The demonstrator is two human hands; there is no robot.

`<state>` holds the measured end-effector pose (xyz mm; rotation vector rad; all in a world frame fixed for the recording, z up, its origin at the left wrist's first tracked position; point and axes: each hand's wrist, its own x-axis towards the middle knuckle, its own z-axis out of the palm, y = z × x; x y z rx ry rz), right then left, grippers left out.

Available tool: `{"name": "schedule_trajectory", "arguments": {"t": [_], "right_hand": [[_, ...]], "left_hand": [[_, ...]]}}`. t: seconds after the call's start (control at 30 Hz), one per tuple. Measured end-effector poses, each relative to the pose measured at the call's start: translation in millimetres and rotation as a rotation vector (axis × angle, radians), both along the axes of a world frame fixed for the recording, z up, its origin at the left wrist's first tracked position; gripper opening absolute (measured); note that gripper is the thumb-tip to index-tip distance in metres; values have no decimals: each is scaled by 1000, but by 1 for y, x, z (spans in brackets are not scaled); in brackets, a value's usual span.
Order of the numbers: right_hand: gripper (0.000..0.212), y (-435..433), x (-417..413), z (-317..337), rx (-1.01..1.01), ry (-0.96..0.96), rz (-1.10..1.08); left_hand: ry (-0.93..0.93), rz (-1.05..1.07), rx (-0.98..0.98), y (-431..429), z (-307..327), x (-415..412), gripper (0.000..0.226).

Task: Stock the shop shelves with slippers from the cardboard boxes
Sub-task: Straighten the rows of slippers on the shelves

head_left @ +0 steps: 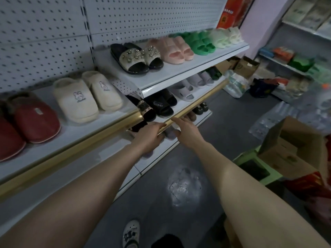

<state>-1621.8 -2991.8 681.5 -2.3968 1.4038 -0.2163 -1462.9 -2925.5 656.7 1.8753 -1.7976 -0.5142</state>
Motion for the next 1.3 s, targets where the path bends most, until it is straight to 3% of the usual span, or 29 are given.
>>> {"name": "schedule_trajectory", "arguments": {"t": [0.23,0.53,0.67,0.83,1.07,1.3], "right_hand": [[55,-92,6,-37,106,58,149],[60,-224,31,-91,117,107,536],[63,-260,50,-126,107,64,649],[71,-293,100,-175,-53,-5,736],[97,-333,164,-242,-125,-11,807],[91,-350,192,-281,-205,-50,873]], "left_hand": [[-48,50,112,-76,-34,-4,53],[51,394,232,-147,-101,-8,69],[27,623,197,-160,-132,0,72],[-178,767,152,-180,-177,43,71],[-243,849,81,-199,-253,105,83],[-359,861,-129,-216,-286,118,95]]}}
